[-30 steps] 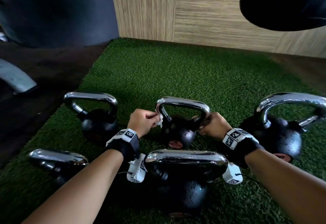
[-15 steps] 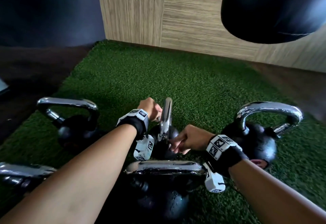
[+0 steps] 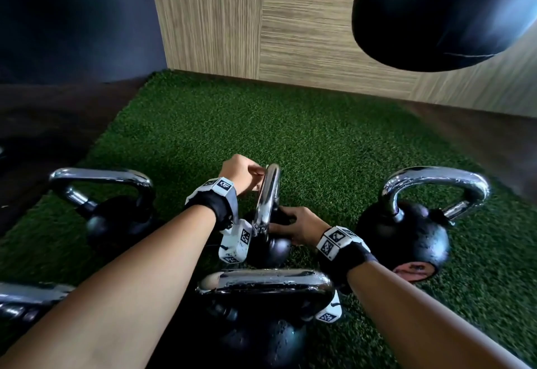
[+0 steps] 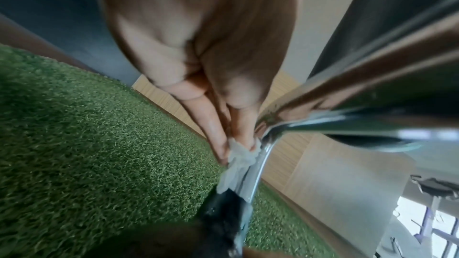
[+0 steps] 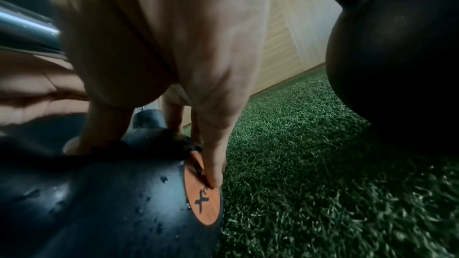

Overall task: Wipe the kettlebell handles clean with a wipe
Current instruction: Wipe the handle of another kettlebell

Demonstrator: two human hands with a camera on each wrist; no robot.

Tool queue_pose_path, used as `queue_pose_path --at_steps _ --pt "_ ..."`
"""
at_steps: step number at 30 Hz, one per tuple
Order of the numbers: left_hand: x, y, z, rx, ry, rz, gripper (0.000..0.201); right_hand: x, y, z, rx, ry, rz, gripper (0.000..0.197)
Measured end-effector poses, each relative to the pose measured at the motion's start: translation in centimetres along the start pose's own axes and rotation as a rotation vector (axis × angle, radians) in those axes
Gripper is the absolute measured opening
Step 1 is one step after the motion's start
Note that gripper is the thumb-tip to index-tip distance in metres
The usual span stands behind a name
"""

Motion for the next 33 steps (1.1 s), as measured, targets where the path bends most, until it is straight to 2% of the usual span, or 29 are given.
queue_pose_path --at_steps 8,11,13,15,18,22,25,28,31,33 --pt "0.1 0.5 -0.3 -0.004 0.172 -0.073 0.014 -0.5 0.1 -0.2 -0.041 -0.006 0.046 0.045" --pt "0.4 0.8 0.5 0.095 0.442 -0.108 0.026 -0.7 0.0 -0.3 -0.056 -0.018 0.072 0.047" --pt "0.7 1.6 0.8 0.187 0.656 -0.125 0.027 -0.7 0.0 -0.4 -0.067 -0.025 0.072 0.047" --pt "1.2 2.0 1.1 0.259 0.773 -0.141 0.027 -0.8 0.0 -0.4 -0.072 -0.05 0.076 0.047" --pt "1.2 2.5 1.8 0.299 0.739 -0.155 0.024 -1.0 -0.2 -0.4 -0.07 -0.092 0.072 0.049" --pt "0.7 2.4 2.4 0.21 0.487 -0.167 0.023 -0.9 -0.1 -0.2 -0.068 -0.085 0.06 0.047" --pt "1.4 3.0 2.5 0.34 0.541 -0.159 0.014 -1.0 0.1 -0.1 -0.065 -0.065 0.071 0.044" --pt "1.9 3.9 2.8 0.447 0.485 -0.206 0.022 -0.9 0.2 0.0 -0.057 -0.033 0.071 0.042" --pt "1.7 4.2 3.5 0.356 0.367 -0.269 0.021 -0.8 0.1 0.0 -0.046 -0.057 0.075 0.041" --pt "1.9 4.7 3.4 0.353 0.397 -0.279 0.017 -0.8 0.1 0.0 -0.044 -0.044 0.07 0.041"
Point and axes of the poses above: each hand's wrist, its own y-axis away from the middle knuckle, its own z-axis out of the back of the hand, x = y × z, the point moved 2 cm from there along -y, towards the middle knuckle, and after that the axes turned 12 degrees about x, right-handed, at the moved point
